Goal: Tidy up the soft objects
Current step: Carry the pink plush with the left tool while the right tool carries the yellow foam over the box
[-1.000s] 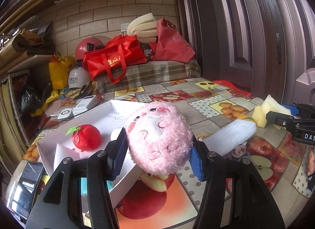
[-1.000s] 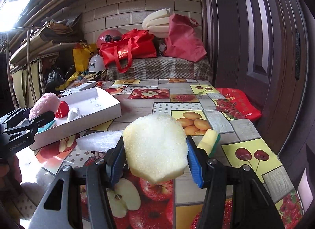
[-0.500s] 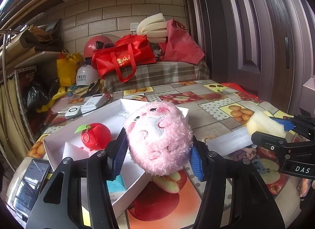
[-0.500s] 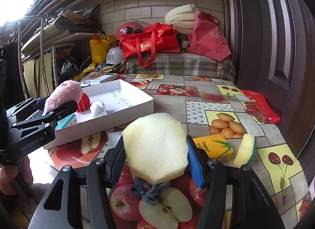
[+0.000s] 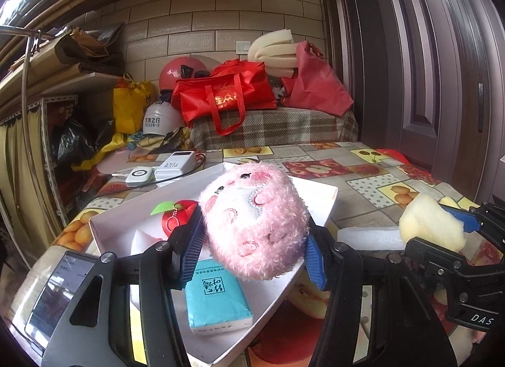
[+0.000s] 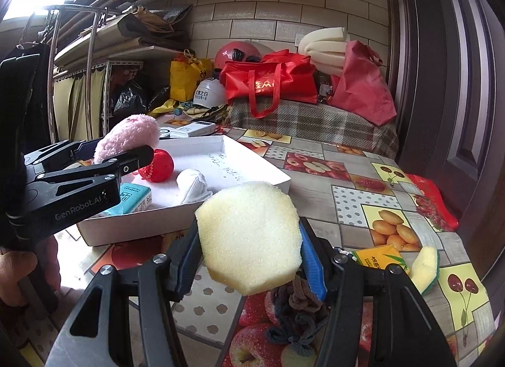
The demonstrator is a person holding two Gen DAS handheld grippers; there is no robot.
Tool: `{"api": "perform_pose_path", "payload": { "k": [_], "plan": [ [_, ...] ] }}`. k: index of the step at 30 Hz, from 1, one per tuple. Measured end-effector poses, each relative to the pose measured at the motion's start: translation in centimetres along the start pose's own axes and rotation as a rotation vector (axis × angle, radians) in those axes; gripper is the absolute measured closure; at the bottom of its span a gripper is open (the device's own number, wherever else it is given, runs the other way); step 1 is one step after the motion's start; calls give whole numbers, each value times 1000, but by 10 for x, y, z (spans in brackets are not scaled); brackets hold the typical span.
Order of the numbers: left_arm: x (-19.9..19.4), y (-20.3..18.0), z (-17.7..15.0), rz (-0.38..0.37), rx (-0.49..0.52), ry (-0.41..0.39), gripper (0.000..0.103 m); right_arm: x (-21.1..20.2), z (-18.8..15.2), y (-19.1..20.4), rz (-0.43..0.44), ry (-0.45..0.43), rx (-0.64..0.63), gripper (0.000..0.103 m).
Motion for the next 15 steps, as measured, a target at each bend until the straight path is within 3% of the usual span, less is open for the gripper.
{"api": "perform_pose_path", "payload": {
  "k": [7, 15],
  "plan": [
    [1, 16, -1, 27, -21, 0, 47, -25, 10, -34, -62, -100, 145, 46],
    [3, 26, 1, 62, -11, -7, 47, -1, 3, 5, 20, -14, 92, 46]
  ]
}}
Point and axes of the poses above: each gripper's, at about its wrist camera, not at the fingertips, and x roughly the way its jaws point, y to its left, z to its top, the point moved 9 cm from there along x, roughly the way its jaws point, and after that the axes turned 9 degrees about -y, right-handed, at the moved point
